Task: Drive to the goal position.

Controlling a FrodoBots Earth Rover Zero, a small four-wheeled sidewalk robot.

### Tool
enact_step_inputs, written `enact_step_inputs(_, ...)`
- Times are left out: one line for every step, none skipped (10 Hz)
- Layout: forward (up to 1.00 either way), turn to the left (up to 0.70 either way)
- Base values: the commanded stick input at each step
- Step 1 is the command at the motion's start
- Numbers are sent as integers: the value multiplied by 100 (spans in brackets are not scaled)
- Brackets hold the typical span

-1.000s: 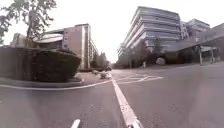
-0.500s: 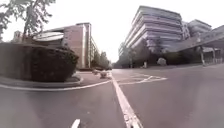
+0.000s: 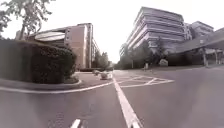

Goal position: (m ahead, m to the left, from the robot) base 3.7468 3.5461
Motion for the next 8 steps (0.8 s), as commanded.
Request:
enact_step_inputs(70,3)
enact_step_inputs(70,3)
enact_step_inputs(70,3)
enact_step_inputs(70,3)
enact_step_inputs(70,3)
enact_step_inputs(70,3)
enact_step_inputs(70,3)
enact_step_inputs(70,1)
